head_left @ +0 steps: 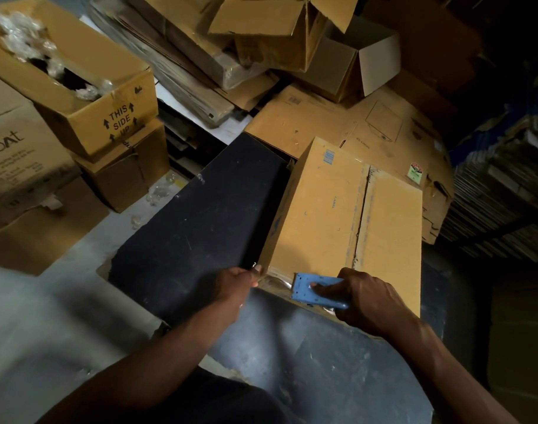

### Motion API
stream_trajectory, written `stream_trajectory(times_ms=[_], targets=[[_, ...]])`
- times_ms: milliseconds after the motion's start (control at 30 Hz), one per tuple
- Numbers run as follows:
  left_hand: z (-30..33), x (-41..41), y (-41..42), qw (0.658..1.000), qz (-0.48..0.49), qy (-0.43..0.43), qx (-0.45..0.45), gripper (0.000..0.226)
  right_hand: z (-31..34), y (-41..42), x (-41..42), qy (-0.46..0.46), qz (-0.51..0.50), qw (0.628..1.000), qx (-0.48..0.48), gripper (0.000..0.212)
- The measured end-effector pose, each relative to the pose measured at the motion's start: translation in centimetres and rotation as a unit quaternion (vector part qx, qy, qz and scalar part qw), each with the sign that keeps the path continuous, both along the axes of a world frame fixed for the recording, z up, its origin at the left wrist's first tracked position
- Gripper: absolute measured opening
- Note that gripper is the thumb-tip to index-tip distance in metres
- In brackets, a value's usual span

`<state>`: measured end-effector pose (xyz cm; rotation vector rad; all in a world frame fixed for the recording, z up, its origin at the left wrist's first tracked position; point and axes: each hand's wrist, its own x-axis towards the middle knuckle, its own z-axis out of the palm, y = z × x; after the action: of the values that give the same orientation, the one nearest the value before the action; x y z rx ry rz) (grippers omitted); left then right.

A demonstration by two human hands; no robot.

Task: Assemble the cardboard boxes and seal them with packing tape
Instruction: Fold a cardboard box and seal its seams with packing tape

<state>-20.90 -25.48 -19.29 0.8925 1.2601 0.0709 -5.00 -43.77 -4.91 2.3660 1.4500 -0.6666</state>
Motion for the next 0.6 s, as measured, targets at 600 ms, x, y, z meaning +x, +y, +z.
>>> stream_trajectory(times_ms=[600], targets=[[-3.8, -2.8, 1.5, 0.991, -0.069, 0.101, 0.043, 0.026, 1.0, 1.2, -0.3, -0.013, 0.018, 0.999, -0.043, 0.062]])
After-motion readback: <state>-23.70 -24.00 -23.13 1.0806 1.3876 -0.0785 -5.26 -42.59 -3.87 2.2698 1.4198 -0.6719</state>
